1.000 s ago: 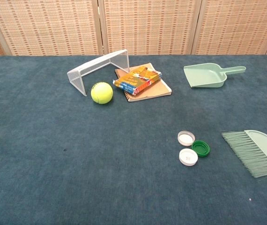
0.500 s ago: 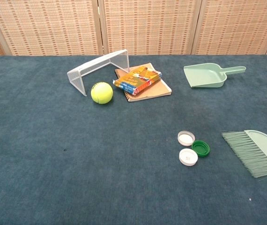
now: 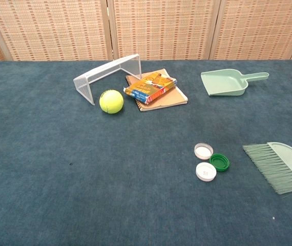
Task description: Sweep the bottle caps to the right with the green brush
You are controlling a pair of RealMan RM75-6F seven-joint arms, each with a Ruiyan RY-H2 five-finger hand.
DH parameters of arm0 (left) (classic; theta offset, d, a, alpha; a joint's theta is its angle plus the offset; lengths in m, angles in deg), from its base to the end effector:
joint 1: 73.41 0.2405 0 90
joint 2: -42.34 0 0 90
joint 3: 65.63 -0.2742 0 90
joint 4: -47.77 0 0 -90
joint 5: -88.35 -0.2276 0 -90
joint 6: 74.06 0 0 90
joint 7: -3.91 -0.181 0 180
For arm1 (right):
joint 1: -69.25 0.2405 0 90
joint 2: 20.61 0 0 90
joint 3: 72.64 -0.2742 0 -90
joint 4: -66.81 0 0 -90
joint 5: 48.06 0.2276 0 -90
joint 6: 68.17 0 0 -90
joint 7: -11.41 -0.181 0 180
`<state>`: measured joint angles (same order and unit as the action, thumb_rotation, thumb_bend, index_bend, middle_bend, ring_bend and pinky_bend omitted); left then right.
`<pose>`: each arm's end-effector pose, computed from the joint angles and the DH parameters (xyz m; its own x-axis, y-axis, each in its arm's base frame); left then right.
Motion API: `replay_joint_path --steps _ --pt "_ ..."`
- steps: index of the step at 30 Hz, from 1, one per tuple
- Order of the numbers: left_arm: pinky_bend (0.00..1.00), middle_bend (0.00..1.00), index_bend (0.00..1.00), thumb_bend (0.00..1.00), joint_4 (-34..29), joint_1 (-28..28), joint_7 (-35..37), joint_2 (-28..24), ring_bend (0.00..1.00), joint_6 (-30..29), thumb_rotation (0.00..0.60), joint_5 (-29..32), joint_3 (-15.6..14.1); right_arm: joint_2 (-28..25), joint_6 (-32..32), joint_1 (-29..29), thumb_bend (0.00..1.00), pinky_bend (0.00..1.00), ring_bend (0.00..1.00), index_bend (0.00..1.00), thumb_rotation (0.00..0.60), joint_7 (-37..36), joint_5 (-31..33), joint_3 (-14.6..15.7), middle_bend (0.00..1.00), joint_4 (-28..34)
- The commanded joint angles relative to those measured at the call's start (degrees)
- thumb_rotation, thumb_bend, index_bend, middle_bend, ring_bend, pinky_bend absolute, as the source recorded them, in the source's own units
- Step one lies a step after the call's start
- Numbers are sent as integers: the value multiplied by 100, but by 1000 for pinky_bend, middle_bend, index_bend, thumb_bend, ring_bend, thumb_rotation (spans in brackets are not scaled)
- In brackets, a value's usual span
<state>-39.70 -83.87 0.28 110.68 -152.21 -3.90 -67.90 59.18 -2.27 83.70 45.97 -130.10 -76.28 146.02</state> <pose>-0.3233 0.2289 0.0910 0.4980 0.1528 0.8536 0.8597 -0.2160 -0.4629 -0.3394 -0.2752 0.0266 0.8233 -0.1699 0.5416 -0.5675 -0.2214 0.7931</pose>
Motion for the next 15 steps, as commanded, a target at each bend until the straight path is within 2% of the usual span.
replay_joint_path --steps 1,11,15 --pt "72 0 0 458 61 -15 -2 36 0 39 600 35 4 165 -203 100 228 0 0 286 600 67 90 75 222 -365" --pt "72 0 0 460 85 -35 -6 52 0 71 600 106 13 444 -309 194 230 0 4 327 600 -78 199 159 248 -830" --pt "72 0 0 461 98 -33 7 50 0 76 600 120 3 535 -291 210 241 0 30 374 600 -181 198 186 285 -962"
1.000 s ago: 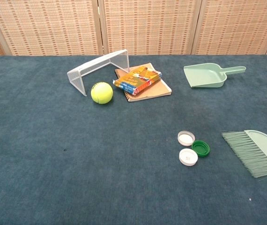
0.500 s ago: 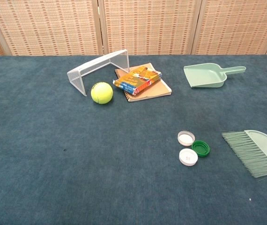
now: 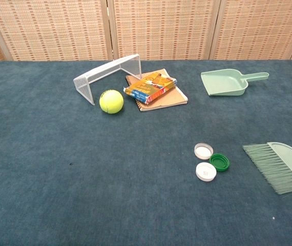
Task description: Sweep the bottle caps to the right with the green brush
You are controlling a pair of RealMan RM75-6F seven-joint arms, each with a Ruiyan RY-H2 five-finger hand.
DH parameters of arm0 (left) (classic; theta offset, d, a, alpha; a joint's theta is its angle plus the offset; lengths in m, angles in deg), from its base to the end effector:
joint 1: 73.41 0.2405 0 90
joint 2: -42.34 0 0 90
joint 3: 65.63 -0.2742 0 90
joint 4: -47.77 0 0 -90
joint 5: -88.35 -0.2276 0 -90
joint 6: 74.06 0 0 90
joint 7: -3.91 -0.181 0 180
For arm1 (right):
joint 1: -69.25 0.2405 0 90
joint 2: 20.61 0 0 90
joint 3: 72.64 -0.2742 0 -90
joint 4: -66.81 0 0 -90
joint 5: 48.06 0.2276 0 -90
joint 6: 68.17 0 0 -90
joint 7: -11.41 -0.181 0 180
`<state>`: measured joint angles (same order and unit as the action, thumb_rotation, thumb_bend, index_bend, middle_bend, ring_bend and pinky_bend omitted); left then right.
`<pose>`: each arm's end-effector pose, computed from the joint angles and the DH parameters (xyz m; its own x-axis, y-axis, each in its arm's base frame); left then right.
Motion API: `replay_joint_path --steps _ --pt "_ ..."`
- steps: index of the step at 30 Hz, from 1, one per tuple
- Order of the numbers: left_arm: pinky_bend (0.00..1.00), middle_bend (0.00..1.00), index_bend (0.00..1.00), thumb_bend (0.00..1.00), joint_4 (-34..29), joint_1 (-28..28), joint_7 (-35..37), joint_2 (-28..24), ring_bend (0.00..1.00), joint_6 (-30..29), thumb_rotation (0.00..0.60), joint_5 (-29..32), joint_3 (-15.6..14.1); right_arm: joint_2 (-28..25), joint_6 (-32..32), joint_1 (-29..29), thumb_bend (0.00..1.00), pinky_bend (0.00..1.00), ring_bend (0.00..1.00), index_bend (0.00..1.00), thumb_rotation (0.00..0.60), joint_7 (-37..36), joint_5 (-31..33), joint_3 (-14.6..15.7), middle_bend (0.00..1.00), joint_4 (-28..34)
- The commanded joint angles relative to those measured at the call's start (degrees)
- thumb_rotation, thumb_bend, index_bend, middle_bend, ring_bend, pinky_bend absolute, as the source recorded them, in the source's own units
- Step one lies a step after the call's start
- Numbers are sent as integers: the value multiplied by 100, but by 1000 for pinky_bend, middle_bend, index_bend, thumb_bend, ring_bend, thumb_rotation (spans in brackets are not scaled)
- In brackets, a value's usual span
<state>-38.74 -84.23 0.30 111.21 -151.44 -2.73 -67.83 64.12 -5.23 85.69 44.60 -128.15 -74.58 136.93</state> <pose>-0.3287 0.2320 0.0890 0.5028 0.1623 0.8490 0.8591 -0.2021 -0.4702 -0.3642 -0.2829 0.0024 0.8440 -0.2209 0.4888 -0.5325 -0.2361 0.8128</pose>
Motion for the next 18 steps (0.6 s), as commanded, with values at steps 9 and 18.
replay_joint_path --steps 9,18 --pt "72 0 0 462 -6 -17 -14 -1 0 29 600 42 -1 170 21 64 243 0 51 402 600 -129 45 27 307 -178" --pt "72 0 0 460 -22 -17 -32 -3 0 35 600 62 -15 242 19 85 245 0 96 452 600 -138 105 62 344 -244"
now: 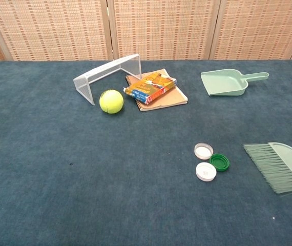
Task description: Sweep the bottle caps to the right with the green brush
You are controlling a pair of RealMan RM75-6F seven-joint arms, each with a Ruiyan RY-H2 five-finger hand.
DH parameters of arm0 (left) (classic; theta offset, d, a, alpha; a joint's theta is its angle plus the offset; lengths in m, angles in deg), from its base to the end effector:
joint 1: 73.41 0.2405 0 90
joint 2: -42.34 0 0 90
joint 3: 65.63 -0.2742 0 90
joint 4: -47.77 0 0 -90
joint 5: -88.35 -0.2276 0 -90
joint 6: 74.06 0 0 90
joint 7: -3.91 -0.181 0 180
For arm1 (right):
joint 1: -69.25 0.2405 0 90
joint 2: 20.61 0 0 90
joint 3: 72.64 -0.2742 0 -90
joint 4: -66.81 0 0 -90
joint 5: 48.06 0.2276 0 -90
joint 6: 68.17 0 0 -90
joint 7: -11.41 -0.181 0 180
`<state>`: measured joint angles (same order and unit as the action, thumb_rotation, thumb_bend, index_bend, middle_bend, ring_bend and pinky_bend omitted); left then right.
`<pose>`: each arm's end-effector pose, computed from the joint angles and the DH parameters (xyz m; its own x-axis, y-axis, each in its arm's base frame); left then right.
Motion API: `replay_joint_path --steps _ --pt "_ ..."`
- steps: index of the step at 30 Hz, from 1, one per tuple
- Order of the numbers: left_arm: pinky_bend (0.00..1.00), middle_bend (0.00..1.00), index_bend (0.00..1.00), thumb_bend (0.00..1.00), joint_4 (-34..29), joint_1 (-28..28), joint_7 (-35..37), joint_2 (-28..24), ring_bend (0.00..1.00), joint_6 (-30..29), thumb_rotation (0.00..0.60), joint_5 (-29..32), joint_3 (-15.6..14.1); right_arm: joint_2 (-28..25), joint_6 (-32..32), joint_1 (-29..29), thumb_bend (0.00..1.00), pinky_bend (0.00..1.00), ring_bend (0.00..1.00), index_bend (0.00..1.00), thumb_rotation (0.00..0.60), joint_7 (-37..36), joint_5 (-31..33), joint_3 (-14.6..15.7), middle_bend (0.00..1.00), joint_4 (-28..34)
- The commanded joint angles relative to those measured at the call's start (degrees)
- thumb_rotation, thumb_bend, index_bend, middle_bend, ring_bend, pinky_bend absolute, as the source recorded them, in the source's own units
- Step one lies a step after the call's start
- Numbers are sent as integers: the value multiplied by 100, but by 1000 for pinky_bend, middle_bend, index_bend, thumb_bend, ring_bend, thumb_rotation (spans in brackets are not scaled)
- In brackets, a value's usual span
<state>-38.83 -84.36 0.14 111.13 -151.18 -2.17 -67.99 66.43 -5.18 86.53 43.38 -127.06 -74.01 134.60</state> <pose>-0.3302 0.2322 0.0889 0.5043 0.1687 0.8469 0.8592 -0.1955 -0.4727 -0.3647 -0.2861 -0.0088 0.8317 -0.2297 0.5055 -0.5511 -0.2298 0.8022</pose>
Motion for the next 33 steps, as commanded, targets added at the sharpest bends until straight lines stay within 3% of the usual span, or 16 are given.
replay_joint_path --steps 1,11,23,33 --pt "72 0 0 461 -17 -3 -22 5 0 8 600 8 0 17 25 0 246 0 103 462 600 -30 -6 7 351 -19" --pt "72 0 0 460 39 -20 -2 20 0 43 600 43 0 116 96 -3 270 0 161 567 600 -153 -12 36 427 -141" --pt "72 0 0 460 45 -27 -6 23 0 41 600 58 3 272 86 -21 515 0 245 701 600 -278 72 39 546 -267" --pt "72 0 0 460 31 -28 -37 32 0 39 600 66 0 222 383 -22 640 0 465 822 600 -545 -318 160 767 -417"
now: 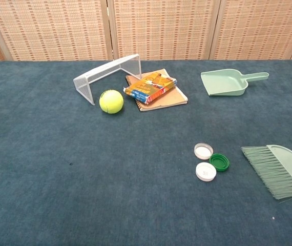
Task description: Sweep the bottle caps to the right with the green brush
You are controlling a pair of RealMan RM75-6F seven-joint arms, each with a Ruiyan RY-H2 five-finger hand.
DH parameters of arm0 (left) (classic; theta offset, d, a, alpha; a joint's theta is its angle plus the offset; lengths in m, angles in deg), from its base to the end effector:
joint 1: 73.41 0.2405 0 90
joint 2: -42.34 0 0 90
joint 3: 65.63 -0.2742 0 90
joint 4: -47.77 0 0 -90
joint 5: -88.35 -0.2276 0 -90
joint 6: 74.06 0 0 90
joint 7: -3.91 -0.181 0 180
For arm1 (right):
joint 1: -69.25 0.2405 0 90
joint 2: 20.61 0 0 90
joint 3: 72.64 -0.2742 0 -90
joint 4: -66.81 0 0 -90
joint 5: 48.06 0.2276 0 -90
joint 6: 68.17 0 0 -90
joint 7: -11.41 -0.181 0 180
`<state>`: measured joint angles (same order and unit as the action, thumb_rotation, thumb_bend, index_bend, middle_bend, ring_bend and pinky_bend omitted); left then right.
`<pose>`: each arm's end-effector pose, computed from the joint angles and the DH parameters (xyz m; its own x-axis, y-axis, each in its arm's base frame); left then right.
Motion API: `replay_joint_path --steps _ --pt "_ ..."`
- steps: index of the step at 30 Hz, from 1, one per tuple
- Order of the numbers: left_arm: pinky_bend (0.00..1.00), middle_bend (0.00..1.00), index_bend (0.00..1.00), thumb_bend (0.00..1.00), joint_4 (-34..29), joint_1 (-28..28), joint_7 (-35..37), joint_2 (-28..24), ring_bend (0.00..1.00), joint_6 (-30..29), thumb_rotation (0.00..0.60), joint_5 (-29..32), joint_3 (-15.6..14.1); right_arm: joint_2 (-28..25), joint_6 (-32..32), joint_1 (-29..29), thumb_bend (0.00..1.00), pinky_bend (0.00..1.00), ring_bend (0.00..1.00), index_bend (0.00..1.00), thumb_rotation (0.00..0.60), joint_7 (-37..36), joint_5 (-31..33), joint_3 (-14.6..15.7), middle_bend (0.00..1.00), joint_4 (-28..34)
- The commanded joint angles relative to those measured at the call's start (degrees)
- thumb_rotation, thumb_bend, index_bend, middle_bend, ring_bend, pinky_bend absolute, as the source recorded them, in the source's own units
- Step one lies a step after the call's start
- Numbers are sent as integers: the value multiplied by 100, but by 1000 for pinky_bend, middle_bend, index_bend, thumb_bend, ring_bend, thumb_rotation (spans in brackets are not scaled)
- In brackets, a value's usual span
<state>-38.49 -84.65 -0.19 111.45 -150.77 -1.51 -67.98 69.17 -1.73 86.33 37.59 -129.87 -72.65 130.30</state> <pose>-0.3320 0.2342 0.0872 0.5089 0.1729 0.8433 0.8573 -0.1903 -0.4783 -0.3630 -0.2834 -0.0157 0.8056 -0.1896 0.5613 -0.5922 -0.2307 0.7720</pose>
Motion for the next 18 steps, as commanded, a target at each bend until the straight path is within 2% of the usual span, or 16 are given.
replay_joint_path --steps 1,10,18 --pt "72 0 0 460 -1 3 -10 0 0 -3 600 -1 -3 -85 59 -3 646 0 486 837 600 60 -54 29 781 48" --pt "73 0 0 459 -24 10 -4 -8 0 -33 600 -17 -9 -661 252 -9 678 0 568 907 600 462 -199 60 850 748" --pt "73 0 0 460 -43 14 43 -30 0 -57 600 -42 -16 -1358 501 47 680 0 573 910 600 857 -472 35 856 1987"
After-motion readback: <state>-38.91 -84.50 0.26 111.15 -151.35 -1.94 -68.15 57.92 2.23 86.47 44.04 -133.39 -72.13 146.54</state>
